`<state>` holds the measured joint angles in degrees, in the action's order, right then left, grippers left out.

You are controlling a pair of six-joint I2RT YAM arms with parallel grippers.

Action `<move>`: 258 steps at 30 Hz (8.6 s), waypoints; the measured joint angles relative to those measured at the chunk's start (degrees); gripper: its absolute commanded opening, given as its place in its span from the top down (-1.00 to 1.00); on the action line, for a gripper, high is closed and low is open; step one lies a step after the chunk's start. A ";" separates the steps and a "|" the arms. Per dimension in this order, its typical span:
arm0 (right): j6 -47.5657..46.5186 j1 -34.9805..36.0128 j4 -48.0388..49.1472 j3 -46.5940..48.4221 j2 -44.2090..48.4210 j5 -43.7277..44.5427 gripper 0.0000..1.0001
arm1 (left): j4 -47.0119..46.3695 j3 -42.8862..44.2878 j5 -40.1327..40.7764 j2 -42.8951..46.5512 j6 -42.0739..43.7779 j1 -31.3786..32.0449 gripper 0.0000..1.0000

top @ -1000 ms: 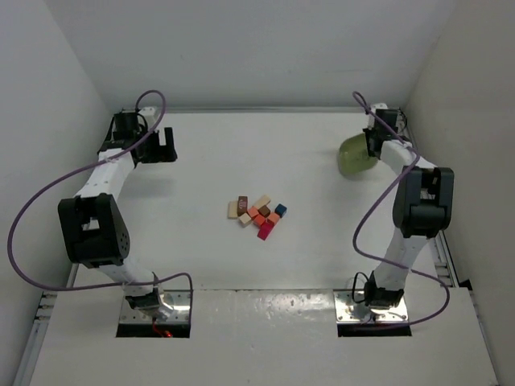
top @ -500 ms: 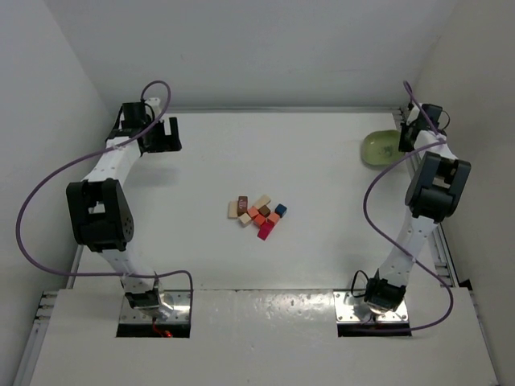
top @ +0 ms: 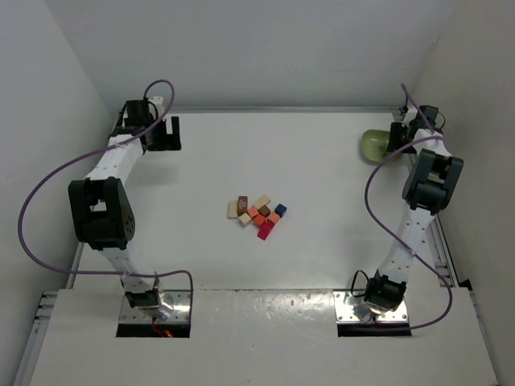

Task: Build the wood block tower

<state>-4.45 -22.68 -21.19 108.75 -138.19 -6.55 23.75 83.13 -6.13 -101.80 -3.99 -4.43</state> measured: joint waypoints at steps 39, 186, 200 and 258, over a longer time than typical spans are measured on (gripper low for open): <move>-9.57 42.82 0.83 -58.42 59.32 -14.38 -0.31 | 11.17 -13.29 -11.87 14.71 13.92 5.46 -0.99; -52.46 57.88 -21.05 -17.49 12.50 -13.99 0.58 | 10.27 -19.65 -25.16 13.53 17.07 -9.97 -0.99; -37.94 62.25 -21.24 -13.51 10.29 -10.43 0.61 | 10.25 -19.71 -26.58 13.53 17.57 -11.08 -0.99; -40.68 53.66 -17.22 -23.10 17.14 -9.11 -1.00 | 9.53 -18.14 -29.75 9.49 17.68 -11.08 -0.99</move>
<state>-45.12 30.98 -38.41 85.65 -121.05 -15.66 33.28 64.99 -35.88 -92.31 13.69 -15.51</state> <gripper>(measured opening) 0.996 0.995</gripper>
